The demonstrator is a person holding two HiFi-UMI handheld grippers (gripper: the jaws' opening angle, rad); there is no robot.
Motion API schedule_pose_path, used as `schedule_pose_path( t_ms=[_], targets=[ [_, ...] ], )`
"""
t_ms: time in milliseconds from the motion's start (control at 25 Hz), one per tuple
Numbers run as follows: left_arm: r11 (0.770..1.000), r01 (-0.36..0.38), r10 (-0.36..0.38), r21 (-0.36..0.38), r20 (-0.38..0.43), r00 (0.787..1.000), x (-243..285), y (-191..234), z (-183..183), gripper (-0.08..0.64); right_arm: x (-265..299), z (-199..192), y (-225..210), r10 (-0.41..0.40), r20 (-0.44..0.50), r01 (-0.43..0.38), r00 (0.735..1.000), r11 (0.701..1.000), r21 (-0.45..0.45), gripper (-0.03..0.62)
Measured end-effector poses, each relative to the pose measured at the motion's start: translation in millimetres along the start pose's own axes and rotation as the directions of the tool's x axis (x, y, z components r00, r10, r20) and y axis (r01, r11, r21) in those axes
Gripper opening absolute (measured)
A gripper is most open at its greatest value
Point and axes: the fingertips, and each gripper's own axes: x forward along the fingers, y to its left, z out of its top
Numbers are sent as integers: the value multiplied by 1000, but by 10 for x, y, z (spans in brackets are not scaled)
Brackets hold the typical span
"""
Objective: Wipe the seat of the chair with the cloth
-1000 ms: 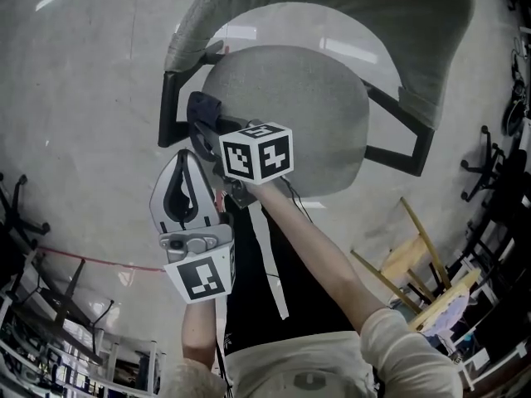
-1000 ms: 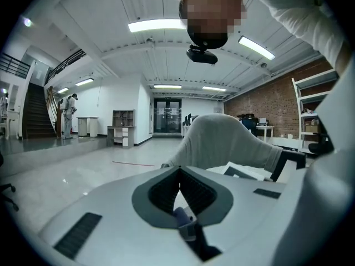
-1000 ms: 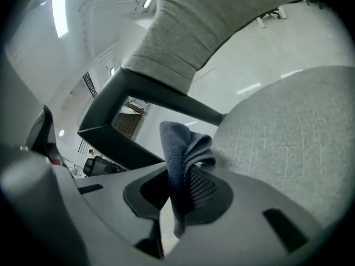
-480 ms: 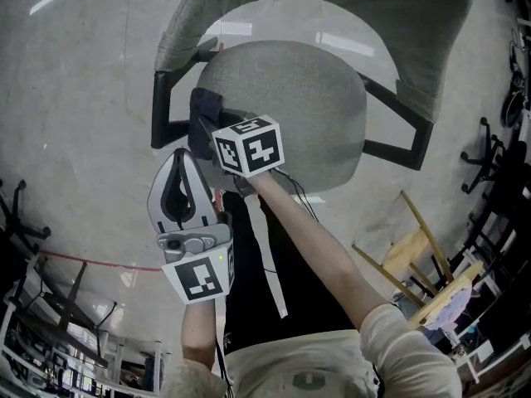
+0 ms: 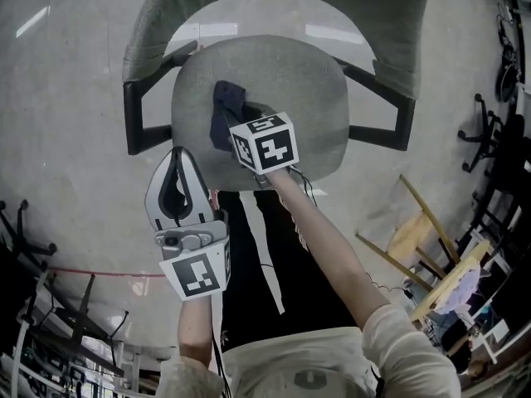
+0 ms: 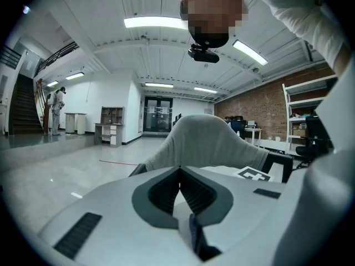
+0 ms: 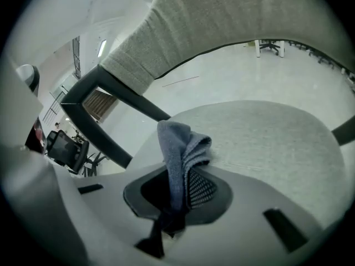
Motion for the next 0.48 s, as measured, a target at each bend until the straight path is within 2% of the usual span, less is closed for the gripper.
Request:
schedule_pose_path(
  t_ms=[240, 480],
  targets=[
    [997, 74, -74, 16, -1, 997, 80, -276, 86, 15, -394, -160, -673, -144, 3, 144, 990, 989, 21, 58],
    [990, 135, -136, 41, 10, 991, 188, -520, 155, 15, -788, -334, -1310, -306, 8, 306, 952, 952, -17, 58]
  ],
)
